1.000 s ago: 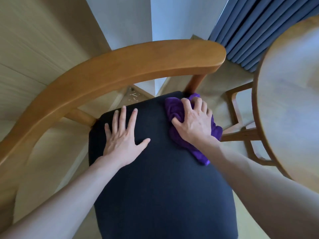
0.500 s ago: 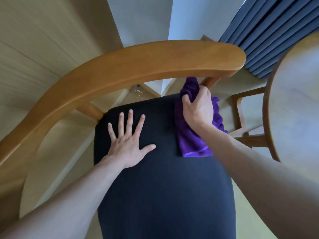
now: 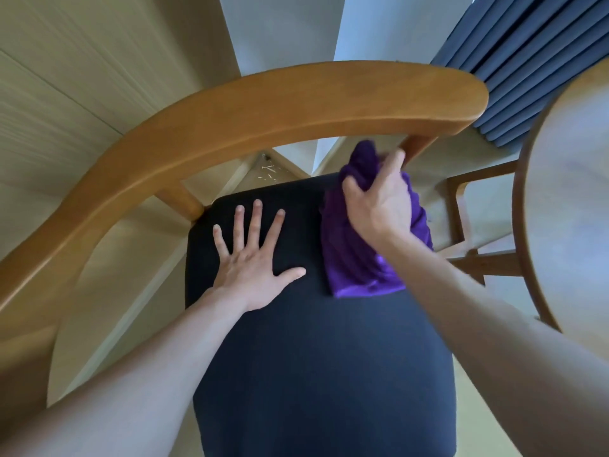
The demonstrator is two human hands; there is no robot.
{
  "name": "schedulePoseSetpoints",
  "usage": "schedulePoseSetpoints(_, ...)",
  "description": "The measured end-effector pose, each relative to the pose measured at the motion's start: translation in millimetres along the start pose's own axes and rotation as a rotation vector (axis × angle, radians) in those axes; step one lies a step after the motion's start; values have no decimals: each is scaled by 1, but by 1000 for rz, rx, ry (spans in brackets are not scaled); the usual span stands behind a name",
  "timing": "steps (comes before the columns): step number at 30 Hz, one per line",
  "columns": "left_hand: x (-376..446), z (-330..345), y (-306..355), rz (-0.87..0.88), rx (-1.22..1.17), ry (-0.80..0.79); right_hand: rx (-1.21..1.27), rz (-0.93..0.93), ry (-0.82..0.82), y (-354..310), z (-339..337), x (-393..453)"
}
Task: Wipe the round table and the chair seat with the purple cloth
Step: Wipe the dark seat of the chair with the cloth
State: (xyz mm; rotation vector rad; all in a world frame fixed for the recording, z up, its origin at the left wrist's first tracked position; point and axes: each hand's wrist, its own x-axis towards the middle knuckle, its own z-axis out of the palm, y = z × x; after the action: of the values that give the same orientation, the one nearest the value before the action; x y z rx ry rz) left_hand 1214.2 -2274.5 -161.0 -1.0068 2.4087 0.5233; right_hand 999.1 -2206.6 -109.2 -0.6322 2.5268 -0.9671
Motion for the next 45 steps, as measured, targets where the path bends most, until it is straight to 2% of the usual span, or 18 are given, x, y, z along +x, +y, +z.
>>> schedulePoseSetpoints(2,1,2,0,3,2,14,-34,-27,-37,0,6,12)
schedulePoseSetpoints(5,0,2,-1,0,1,17,-474,-234,-272,12,29,-7)
schedulePoseSetpoints(7,1,2,-1,0,3,21,-638,-337,-290,19,38,-22)
schedulePoseSetpoints(10,1,3,-1,10,-12,29,-671,-477,-263,17,37,-43)
schedulePoseSetpoints(13,0,3,-3,23,-45,29,-656,-628,-526,24,20,-66)
schedulePoseSetpoints(15,-1,3,-3,19,-42,28,-607,-584,-616,31,1,-68)
schedulePoseSetpoints(16,0,3,-2,18,-35,26,-546,-522,-568,32,-9,-64)
schedulePoseSetpoints(19,1,4,-3,17,-24,32,-262,-283,-206,25,-23,-34)
schedulePoseSetpoints(21,1,5,-3,16,-14,32,-144,-102,-65,17,-15,-11)
schedulePoseSetpoints(24,1,5,-2,13,-11,31,-378,16,-163,1,18,-7)
schedulePoseSetpoints(26,1,4,-3,18,-17,32,-530,-134,-239,-6,37,-32)
schedulePoseSetpoints(30,0,1,-4,48,-67,24,-614,-536,-507,7,35,-79)
schedulePoseSetpoints(32,0,0,-4,39,-70,21,-602,-600,-558,17,16,-73)
schedulePoseSetpoints(34,0,1,-4,27,-51,24,-533,-452,-440,25,1,-49)
schedulePoseSetpoints(36,1,2,-3,24,-32,27,-404,-129,-225,27,-7,-21)
schedulePoseSetpoints(38,1,3,-4,21,-30,34,-371,100,-122,22,-1,-6)
schedulePoseSetpoints(41,1,3,-4,19,-20,38,-534,-78,-263,4,20,-30)
schedulePoseSetpoints(45,0,0,-5,39,-62,0,-579,-477,-677,2,25,-83)
